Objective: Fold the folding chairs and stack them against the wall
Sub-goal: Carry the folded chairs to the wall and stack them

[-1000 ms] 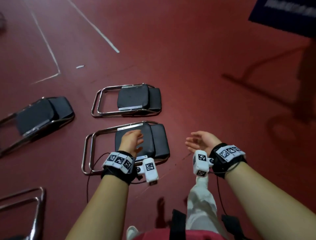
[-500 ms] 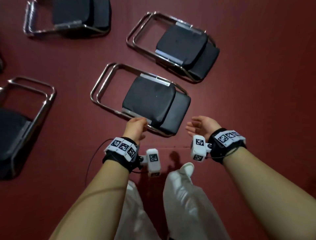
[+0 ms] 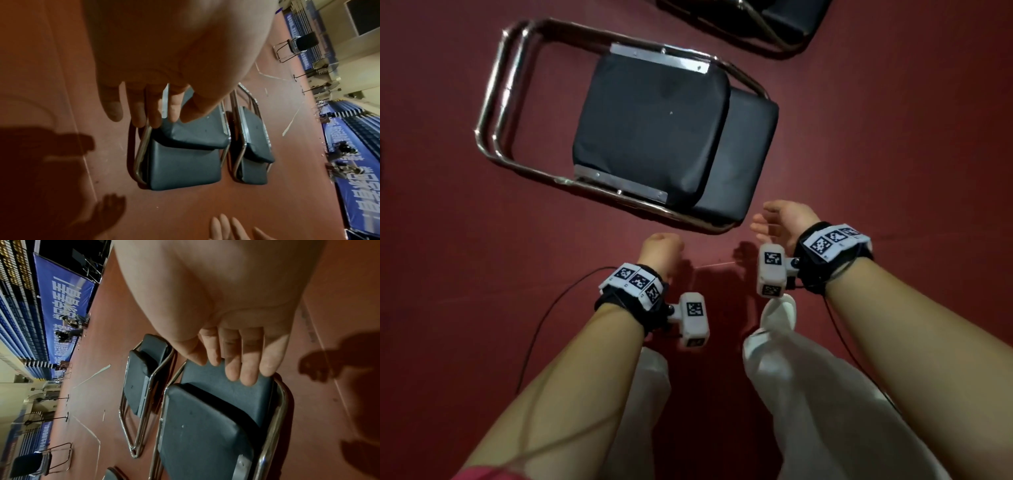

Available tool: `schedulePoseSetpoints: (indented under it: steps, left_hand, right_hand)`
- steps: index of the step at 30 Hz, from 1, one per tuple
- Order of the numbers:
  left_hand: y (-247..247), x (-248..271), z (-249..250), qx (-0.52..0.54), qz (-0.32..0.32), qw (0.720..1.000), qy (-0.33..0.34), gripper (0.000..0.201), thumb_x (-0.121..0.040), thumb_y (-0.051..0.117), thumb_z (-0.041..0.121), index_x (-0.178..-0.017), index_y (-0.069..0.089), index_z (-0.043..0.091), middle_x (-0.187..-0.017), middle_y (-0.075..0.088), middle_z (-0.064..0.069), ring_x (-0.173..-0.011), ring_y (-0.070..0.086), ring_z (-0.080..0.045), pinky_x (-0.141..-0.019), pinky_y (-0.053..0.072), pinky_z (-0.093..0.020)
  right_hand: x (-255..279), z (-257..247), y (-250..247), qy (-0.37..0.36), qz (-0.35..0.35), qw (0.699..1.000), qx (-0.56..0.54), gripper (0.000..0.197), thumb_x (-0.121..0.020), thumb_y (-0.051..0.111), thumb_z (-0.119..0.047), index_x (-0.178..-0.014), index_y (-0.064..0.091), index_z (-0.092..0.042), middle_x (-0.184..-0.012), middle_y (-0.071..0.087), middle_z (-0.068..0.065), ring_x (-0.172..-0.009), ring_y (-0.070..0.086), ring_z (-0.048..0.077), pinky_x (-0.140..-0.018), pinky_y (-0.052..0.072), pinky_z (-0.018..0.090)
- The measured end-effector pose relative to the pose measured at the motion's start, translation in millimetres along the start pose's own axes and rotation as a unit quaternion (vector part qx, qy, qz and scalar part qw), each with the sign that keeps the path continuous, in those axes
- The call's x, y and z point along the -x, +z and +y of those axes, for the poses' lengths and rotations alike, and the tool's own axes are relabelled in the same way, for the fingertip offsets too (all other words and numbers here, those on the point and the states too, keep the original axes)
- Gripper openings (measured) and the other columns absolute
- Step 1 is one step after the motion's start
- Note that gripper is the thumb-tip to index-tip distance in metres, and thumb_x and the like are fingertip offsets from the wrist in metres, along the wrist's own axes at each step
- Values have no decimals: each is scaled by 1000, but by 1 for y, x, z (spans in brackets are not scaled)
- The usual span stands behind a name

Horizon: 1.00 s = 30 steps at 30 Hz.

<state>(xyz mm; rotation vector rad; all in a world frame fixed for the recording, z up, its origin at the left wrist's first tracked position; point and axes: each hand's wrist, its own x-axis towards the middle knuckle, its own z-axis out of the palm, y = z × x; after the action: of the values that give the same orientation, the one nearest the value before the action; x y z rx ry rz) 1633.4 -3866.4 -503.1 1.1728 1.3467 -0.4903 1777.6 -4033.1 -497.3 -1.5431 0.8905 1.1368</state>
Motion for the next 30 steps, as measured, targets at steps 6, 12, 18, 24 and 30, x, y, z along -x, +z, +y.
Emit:
schedulePoseSetpoints:
  steps: [6,12,18,24,30]
  left_hand:
    - [30,-136,-40,24,37,997,-70,9,-87,54,11,-92,61,9,-88,63,-7,-75,58,-24,-72,46,-38]
    - [49,-223,-49,39,29,996,-76,10,-83,44,5,-74,42,10,-67,41,-4,-31,44,-18,-67,52,-34]
    - [53,-273,-64,129,-35,990,-43,11,-81,46,4,-89,52,7,-84,52,-12,-65,53,-26,-72,49,-36]
    - [70,-288,-74,172,-80,982,-4,8,-90,55,13,-89,59,19,-96,61,-4,-86,60,-20,-63,49,-32]
    - [88,-296,-88,179,-118,976,-25,14,-91,56,11,-86,59,24,-110,64,-1,-92,66,-23,-68,51,-35]
  right_hand:
    - [-127,30,16,-54,11,998,-27,18,-103,43,-17,-93,54,-8,-83,57,4,-70,59,16,-64,47,27]
    - [-210,31,44,-113,32,992,-39,18,-105,36,-13,-93,50,-14,-77,54,4,-63,53,15,-59,44,25]
    - [-254,25,65,-165,25,986,-9,10,-101,42,-12,-99,50,-17,-66,46,4,-53,42,17,-45,36,22]
    - [-275,34,66,-170,4,985,20,26,-98,45,-6,-74,48,-15,-44,46,1,-31,41,11,-37,34,13]
    - [-288,42,39,-159,23,986,38,32,-99,35,-6,-68,43,-11,-43,41,4,-27,36,12,-34,28,11]
